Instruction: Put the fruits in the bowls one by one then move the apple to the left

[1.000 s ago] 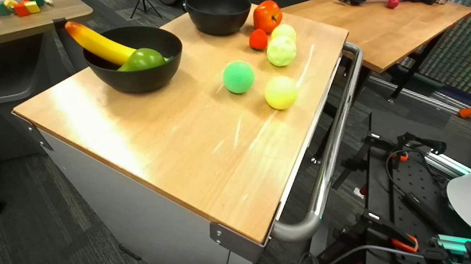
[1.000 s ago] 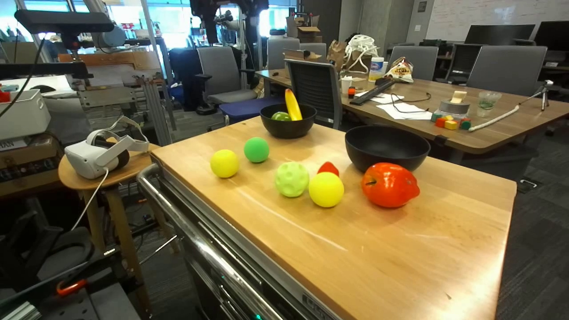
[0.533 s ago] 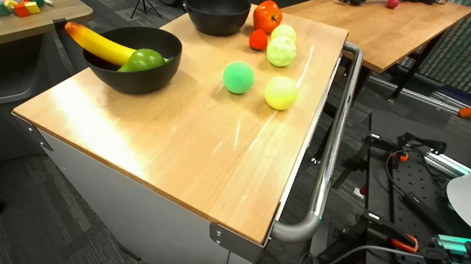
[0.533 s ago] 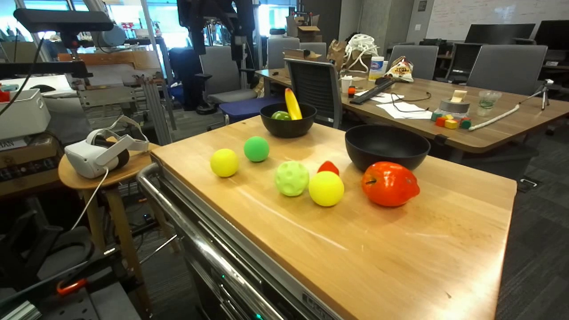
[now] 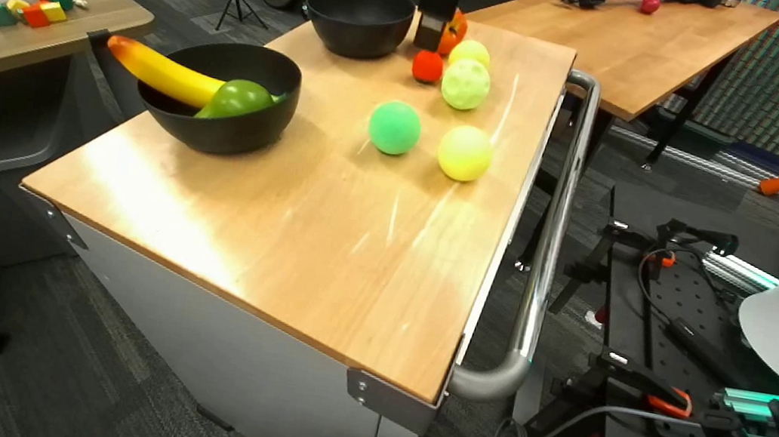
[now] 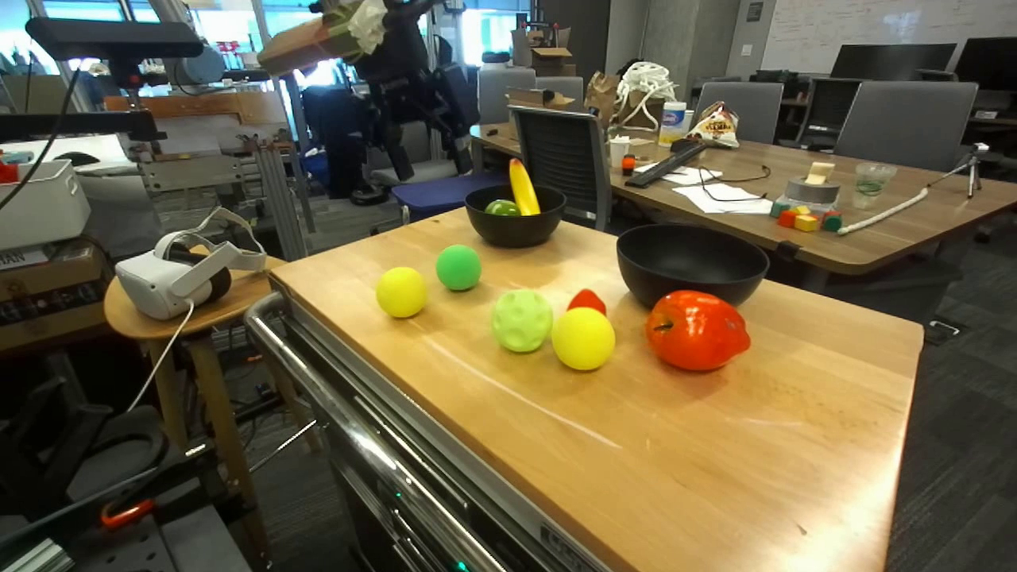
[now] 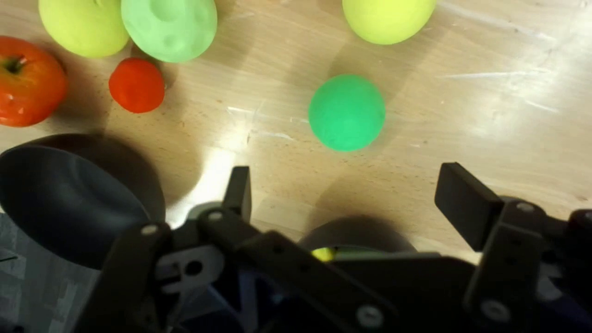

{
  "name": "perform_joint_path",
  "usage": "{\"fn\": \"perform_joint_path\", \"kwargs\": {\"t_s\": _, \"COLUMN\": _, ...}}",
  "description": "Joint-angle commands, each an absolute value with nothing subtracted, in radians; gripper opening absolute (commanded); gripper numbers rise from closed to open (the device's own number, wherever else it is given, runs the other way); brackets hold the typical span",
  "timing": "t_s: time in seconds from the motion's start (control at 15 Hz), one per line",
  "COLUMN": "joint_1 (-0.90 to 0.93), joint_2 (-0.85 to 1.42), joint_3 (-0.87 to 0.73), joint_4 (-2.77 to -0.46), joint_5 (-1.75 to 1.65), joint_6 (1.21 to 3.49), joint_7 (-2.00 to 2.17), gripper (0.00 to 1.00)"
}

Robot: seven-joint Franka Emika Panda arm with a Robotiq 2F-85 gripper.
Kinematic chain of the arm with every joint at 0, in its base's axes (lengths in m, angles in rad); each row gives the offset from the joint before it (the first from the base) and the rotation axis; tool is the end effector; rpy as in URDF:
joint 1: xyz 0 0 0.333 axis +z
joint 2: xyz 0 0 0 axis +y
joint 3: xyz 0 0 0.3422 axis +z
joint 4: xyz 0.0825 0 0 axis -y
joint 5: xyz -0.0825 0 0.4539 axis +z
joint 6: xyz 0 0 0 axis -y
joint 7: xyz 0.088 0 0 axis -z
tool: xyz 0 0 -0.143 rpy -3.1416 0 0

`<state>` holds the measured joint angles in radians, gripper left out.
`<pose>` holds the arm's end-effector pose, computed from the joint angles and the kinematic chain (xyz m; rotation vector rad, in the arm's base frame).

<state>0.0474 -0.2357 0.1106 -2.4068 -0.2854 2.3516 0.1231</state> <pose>0.5298 0.0725 0.3727 2.8901 0.3160 0.3042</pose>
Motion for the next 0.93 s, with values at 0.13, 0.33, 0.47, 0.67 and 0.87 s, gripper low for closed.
{"fn": "perform_joint_path", "kwargs": {"t_s": 0.13, "joint_1": 0.042, "joint_2": -0.156, "joint_3": 0.093, "joint_4": -2.424, "joint_5": -0.230, "joint_6": 2.410, "joint_7": 0.166, "gripper": 1.00}}
{"fn": "perform_joint_path", "kwargs": {"t_s": 0.33, "joint_1": 0.039, "joint_2": -0.105, "joint_3": 0.070, "joint_4": -2.424, "joint_5": -0.163, "joint_6": 2.453, "joint_7": 0.162, "gripper": 1.00}}
{"fn": "perform_joint_path", "kwargs": {"t_s": 0.47, "joint_1": 0.039, "joint_2": -0.072, "joint_3": 0.062, "joint_4": -2.419, "joint_5": -0.128, "joint_6": 2.486, "joint_7": 0.160, "gripper": 1.00}}
{"fn": "perform_joint_path", "kwargs": {"t_s": 0.67, "joint_1": 0.040, "joint_2": -0.017, "joint_3": 0.060, "joint_4": -2.408, "joint_5": -0.133, "joint_6": 2.517, "joint_7": 0.175, "gripper": 1.00}}
{"fn": "perform_joint_path", "kwargs": {"t_s": 0.87, "joint_1": 0.044, "joint_2": 0.038, "joint_3": 0.059, "joint_4": -2.391, "joint_5": -0.132, "joint_6": 2.527, "joint_7": 0.178, "gripper": 0.74}}
